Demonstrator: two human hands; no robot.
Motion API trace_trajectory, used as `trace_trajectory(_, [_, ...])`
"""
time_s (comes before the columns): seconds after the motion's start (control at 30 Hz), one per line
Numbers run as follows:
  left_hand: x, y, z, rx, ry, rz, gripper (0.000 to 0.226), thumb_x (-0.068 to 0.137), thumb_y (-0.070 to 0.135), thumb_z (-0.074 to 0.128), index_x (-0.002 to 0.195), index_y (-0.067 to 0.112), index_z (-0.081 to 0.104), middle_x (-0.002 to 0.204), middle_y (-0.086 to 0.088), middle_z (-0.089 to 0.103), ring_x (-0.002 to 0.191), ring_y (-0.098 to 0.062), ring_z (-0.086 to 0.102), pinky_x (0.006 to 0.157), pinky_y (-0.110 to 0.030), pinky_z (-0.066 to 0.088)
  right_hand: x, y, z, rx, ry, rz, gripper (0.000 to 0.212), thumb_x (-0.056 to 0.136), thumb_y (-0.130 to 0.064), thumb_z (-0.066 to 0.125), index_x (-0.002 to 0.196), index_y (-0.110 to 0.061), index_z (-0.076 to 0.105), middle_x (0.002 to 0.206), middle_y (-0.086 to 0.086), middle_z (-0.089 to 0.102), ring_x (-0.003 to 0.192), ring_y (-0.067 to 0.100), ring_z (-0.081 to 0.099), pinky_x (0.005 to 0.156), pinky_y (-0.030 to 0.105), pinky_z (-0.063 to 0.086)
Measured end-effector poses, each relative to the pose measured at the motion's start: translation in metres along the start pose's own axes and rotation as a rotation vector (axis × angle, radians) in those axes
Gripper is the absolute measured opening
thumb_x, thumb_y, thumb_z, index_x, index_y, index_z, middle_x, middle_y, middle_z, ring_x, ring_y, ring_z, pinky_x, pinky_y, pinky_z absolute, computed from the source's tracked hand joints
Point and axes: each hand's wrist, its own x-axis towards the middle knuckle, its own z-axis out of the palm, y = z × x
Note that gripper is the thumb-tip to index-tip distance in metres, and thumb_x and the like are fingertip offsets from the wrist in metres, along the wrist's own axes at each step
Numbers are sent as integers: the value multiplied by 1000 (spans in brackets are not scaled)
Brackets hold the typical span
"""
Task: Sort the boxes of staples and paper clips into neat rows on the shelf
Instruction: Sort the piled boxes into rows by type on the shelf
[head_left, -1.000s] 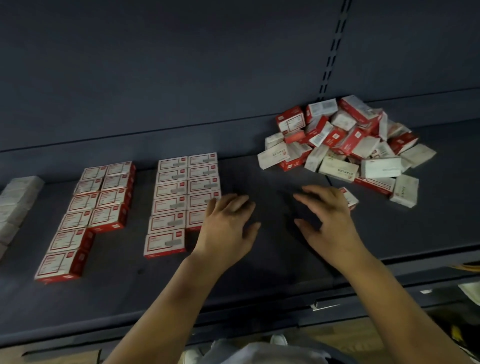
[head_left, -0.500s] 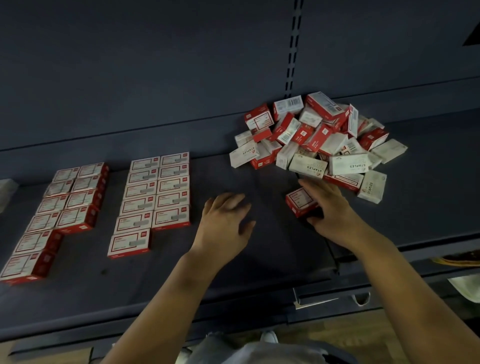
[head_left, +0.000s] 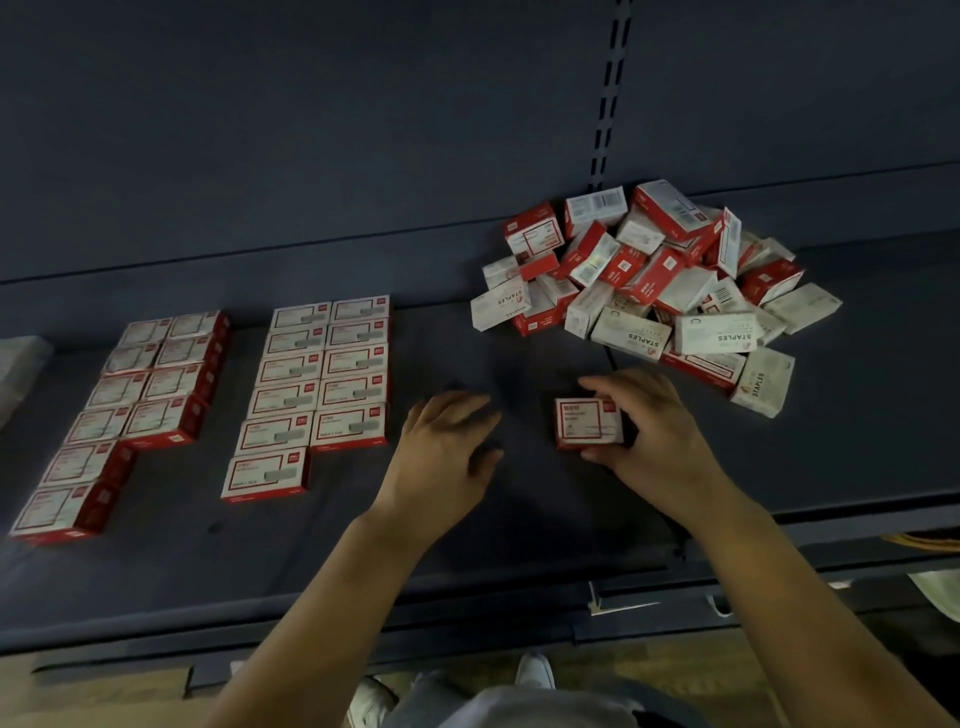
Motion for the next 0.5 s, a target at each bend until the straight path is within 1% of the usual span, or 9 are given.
trace_trajectory(0.07, [-7,1,-1,-51,21,-32,47,78,37,48,107,6,69,111,-11,66,105,-32,61,88,-50,49,2,-6,4,1,-2,-49,72,53,-2,86,119,-9,59,109,4,56,103,24,47,81,8,30])
trace_trajectory(0.17, [-18,4,-3,-114,59,-102,49,77,36,59,113,4,65,113,-12,65,106,-33,61,90,-45,47,5,-17,10,32,-42,-89,72,54,-3,86,120,-9,58,111,5,56,104,20,46,83,10,30])
trace_trajectory(0.23, [-25,3,-5,-140,80,-135,52,77,40,57,114,4,65,113,-12,65,106,-33,60,91,-43,45,7,-24,14,52,-66,-117,72,55,-3,85,121,-9,58,110,2,55,104,16,44,84,11,30])
trace_trajectory(0.33, [-33,-1,-10,-175,110,-153,56,76,43,53,113,2,65,110,-13,66,104,-34,60,89,-47,48,8,-37,22,63,-94,-161,73,54,-3,86,121,-9,58,107,-4,51,102,12,42,83,10,32])
trace_trajectory(0.4, [-39,-6,-14,-163,136,-148,56,75,42,53,112,1,65,108,-14,66,103,-34,60,87,-49,50,9,-44,30,58,-107,-192,73,53,-2,86,120,-9,58,107,-3,52,101,10,40,83,9,33])
trace_trajectory(0.5, [-48,-18,-21,-125,176,-107,54,76,41,54,111,1,65,108,-13,66,106,-27,54,89,-48,48,13,-59,40,48,-115,-220,74,52,-2,86,120,-8,58,107,3,55,101,11,41,82,12,31])
